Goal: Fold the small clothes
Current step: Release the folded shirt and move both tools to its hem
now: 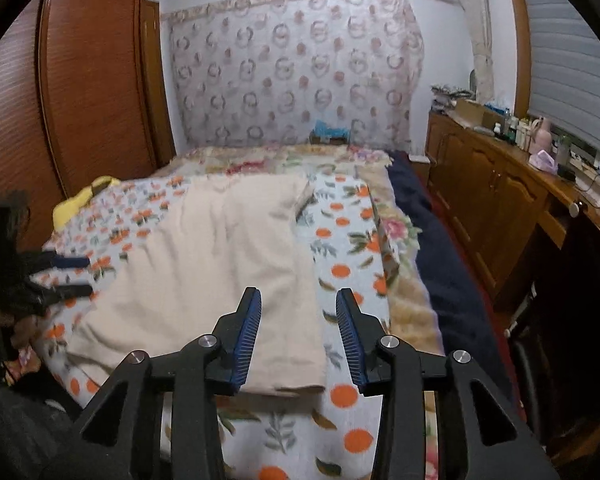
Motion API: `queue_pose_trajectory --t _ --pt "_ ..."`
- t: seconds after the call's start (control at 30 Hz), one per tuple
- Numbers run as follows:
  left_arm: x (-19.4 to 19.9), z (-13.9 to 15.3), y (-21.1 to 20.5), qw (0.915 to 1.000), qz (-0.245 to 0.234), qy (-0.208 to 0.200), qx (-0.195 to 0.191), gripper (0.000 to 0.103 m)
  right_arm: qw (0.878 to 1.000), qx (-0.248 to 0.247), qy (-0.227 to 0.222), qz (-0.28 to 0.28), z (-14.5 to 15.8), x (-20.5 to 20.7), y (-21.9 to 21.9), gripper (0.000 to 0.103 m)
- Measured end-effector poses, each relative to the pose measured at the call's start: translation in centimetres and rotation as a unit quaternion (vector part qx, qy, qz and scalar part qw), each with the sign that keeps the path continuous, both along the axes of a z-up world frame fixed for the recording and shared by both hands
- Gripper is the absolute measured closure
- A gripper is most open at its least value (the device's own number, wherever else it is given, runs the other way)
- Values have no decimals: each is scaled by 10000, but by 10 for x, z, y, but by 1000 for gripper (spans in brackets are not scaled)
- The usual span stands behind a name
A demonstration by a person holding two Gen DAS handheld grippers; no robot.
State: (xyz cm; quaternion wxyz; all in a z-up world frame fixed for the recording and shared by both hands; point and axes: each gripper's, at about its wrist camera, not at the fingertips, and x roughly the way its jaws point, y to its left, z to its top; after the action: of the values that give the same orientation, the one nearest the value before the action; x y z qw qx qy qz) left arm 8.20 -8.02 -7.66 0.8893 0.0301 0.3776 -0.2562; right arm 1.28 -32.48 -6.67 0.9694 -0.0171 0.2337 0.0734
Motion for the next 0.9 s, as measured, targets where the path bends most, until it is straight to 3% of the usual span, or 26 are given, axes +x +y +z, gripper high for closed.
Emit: queue_pose_trajectory --t 0.1,0.43,0.7,0.73,0.9 --pt "0 -1 -3 10000 -24 19 6 25 10000 -13 -16 29 -5 4 5 53" --pt "0 -6 -7 9999 -80 91 60 25 9957 -170 906 -67 -55 43 3 53" --pt "-7 -15 -12 9996 -154 222 98 25 9947 227 1002 11 -57 47 -10 52" --pt "-8 -16 -13 9995 -165 243 96 25 9943 229 1040 20 -60 49 -9 47" --pt "-8 -21 -14 9991 -185 378 -3 25 9923 158 1231 37 -67 53 1 45"
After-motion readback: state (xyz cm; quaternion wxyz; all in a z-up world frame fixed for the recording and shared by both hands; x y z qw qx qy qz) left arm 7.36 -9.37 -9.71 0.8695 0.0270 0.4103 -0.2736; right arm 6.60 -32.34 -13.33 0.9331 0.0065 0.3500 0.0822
